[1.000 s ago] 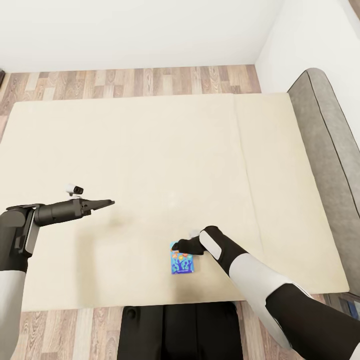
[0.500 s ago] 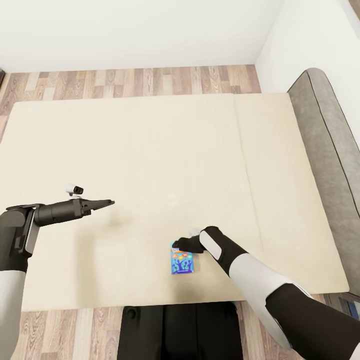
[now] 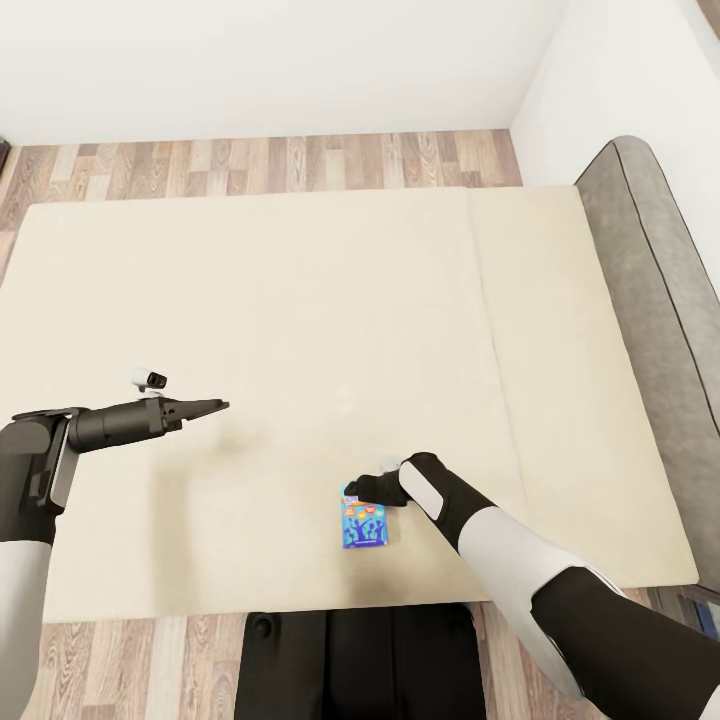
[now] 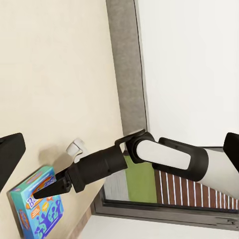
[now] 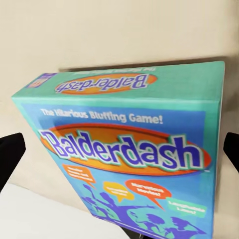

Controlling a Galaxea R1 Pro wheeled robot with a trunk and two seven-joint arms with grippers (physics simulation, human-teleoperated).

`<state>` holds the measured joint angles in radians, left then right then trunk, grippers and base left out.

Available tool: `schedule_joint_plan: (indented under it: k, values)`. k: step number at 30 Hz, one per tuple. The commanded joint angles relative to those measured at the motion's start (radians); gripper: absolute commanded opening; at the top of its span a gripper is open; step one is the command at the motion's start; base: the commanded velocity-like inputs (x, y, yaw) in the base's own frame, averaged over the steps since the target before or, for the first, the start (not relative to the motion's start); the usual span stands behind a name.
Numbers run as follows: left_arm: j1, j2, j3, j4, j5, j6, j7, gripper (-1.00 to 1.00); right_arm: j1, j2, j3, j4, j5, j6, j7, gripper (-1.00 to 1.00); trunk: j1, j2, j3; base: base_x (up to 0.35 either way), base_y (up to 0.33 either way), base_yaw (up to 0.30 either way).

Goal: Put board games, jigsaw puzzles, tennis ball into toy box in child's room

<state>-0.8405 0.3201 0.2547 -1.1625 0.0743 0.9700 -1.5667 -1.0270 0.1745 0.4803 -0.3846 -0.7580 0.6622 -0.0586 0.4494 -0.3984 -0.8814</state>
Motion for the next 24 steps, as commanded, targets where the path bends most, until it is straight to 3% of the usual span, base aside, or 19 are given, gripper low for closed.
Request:
schedule_joint_plan:
  k: [1,24]
  values:
    - [0.0,0.001,0.0,0.0,0.0,0.01,-0.004,1.0,-0.001,0.0,0.004,0.0,-0.007,0.002,-0.006,1.0,0.001,-0.002,-0.001,0.0,0.0,0.0]
    - [0.0,0.001,0.0,0.0,-0.001,0.012,-0.004,1.0,-0.001,0.0,0.004,0.001,-0.009,0.004,-0.006,1.0,0.001,-0.002,-0.001,0.0,0.034,0.0]
